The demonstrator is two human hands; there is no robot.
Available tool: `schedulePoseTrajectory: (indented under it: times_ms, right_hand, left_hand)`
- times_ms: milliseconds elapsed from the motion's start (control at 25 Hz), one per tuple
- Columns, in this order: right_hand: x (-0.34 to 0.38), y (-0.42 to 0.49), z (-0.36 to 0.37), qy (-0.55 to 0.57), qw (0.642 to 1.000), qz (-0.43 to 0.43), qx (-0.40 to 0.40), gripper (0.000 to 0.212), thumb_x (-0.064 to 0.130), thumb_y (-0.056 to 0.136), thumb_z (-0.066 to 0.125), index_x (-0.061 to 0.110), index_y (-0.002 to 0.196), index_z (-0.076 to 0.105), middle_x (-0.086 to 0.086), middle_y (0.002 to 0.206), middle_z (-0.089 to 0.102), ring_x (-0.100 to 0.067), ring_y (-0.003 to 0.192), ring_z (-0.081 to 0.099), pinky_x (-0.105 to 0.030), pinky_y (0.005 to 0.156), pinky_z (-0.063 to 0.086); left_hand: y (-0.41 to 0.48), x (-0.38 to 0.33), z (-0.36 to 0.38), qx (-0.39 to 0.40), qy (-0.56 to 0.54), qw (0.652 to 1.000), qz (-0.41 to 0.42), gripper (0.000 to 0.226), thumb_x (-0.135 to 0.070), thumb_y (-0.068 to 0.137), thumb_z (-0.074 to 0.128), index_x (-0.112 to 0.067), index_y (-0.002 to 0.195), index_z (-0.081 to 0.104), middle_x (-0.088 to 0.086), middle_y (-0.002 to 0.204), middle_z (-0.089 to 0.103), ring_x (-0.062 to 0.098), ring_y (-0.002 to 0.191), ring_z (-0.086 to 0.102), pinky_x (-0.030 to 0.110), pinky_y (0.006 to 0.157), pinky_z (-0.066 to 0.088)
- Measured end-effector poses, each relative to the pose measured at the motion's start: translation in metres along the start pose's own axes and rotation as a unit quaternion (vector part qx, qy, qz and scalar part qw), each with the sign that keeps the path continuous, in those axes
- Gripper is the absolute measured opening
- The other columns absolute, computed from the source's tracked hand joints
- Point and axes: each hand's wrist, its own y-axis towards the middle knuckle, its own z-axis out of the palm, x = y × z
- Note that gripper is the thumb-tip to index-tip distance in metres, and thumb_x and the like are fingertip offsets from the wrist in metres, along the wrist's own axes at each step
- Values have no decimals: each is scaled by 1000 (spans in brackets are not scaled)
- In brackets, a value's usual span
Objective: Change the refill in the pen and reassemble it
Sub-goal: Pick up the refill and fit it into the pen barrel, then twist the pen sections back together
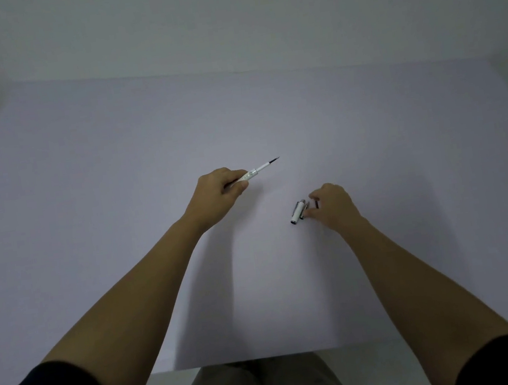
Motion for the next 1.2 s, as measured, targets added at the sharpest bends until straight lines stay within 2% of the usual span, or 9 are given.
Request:
schedulePoseTrajectory:
  times_ms: [80,160,280,480,640,840,960,1080,1200]
  right_hand:
    - [1,-2,4,-4,1000,-6,-4,39,27,72,76,1,99,66,-20,92,57,-35,99,52,-30,68,34]
    - [2,-3,6,-8,1000,-11,-12,35,27,74,74,-1,93,67,-21,89,57,-35,95,51,-32,67,36]
    - [4,-4,7,-25,999,-17,-10,37,28,76,73,-3,95,67,-23,95,60,-36,97,52,-38,75,43]
    - [5,-3,6,-41,999,-18,11,32,25,76,72,-1,95,67,-21,99,59,-34,101,50,-37,76,46]
    - [7,-4,6,-66,997,-41,24,24,21,77,71,-1,89,69,-19,101,58,-32,102,48,-38,78,46]
    - [6,-9,13,-92,992,-81,43,18,14,83,63,2,96,67,-19,103,59,-32,104,49,-39,85,43]
    - [8,-14,15,-55,994,-93,32,17,13,85,61,-1,94,64,-20,100,62,-33,101,51,-36,92,36]
    - [15,-20,3,18,997,-68,-17,17,25,88,58,10,94,59,-11,95,67,-30,91,57,-38,77,44]
    - [27,-23,-16,121,986,-98,-60,13,27,85,62,17,90,59,-1,88,69,-18,79,61,-29,72,44]
  left_hand:
    - [0,0,-1,-1,1,1000,-2,16,-19,90,52,-24,96,66,12,81,61,18,74,51,20,66,37]
    - [-1,1,-2,-2,2,1000,-4,16,-19,90,52,-24,96,66,12,81,61,17,73,51,19,66,37]
    - [-3,2,-2,-1,5,1000,-5,16,-19,90,52,-24,98,66,12,81,61,17,73,50,19,65,36]
    - [-7,3,-2,1,8,1000,-7,16,-20,90,52,-24,97,66,11,80,60,14,71,49,18,64,36]
    - [-10,3,-3,2,8,1000,-9,17,-19,90,52,-22,99,66,12,81,60,15,71,48,18,63,35]
    - [-16,3,-2,7,10,1000,-9,16,-19,90,52,-22,99,66,13,82,60,16,72,49,19,63,36]
    - [-17,2,-1,6,9,1000,-9,16,-19,90,52,-23,98,66,13,82,60,16,72,49,20,64,36]
    - [-18,2,-2,5,11,1000,-4,16,-19,90,52,-23,97,66,13,81,60,16,71,49,20,63,36]
    - [-21,3,-3,8,17,1000,4,16,-18,90,52,-21,98,66,14,79,59,18,71,48,21,64,36]
